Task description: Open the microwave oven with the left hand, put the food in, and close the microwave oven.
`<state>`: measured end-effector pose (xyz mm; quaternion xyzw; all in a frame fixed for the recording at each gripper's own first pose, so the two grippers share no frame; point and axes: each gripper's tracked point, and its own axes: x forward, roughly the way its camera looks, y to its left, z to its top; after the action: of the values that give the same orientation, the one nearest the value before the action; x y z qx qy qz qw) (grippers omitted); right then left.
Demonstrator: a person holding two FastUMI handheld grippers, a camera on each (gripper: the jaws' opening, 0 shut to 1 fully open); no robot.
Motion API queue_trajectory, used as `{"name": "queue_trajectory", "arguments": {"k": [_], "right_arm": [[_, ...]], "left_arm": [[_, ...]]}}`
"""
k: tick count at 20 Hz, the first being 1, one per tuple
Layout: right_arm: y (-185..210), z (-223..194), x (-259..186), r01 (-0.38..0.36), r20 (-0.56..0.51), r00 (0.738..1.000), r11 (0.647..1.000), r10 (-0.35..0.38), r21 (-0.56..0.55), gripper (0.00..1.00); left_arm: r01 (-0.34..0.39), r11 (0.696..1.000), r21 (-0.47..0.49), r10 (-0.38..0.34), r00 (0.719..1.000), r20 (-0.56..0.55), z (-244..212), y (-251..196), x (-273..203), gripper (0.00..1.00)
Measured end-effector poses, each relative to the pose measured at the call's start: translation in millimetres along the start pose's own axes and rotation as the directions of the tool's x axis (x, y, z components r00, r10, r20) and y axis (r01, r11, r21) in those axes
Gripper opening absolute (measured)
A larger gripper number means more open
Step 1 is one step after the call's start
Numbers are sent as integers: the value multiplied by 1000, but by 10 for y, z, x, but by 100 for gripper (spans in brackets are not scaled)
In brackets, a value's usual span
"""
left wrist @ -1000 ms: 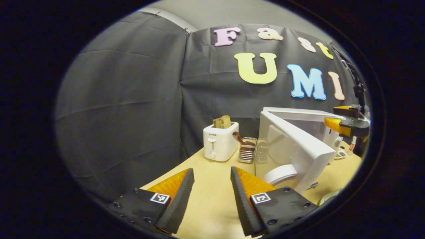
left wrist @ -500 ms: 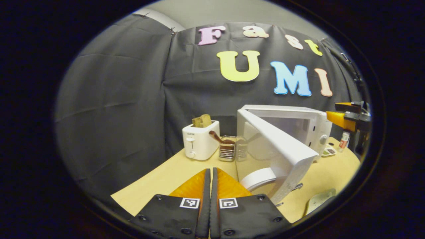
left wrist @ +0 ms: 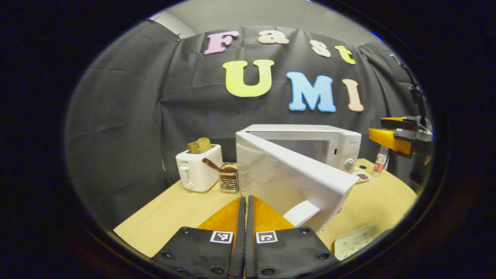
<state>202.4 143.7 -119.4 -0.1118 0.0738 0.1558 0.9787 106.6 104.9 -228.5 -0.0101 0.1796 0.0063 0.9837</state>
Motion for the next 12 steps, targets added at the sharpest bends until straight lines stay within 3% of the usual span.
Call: {"name": "queue_trajectory", "arguments": {"k": [4, 10, 11, 12], "right_arm": [[-167, -44, -168, 36, -11, 999, 999, -36, 1, 97], [-357, -99, -441, 85, -27, 996, 996, -85, 12, 97], [-387, -112, -484, 94, -31, 995, 995, -93, 14, 97], [-423, -136, -508, 105, -38, 994, 994, -104, 15, 97]], "left_arm": [[77, 997, 13, -77, 997, 3, 79, -308, 126, 0], [191, 980, 54, -192, 981, 14, 226, -776, 335, 0], [208, 976, 59, -209, 978, 15, 242, -843, 379, 8], [225, 972, 64, -226, 974, 16, 267, -918, 416, 8]]}}
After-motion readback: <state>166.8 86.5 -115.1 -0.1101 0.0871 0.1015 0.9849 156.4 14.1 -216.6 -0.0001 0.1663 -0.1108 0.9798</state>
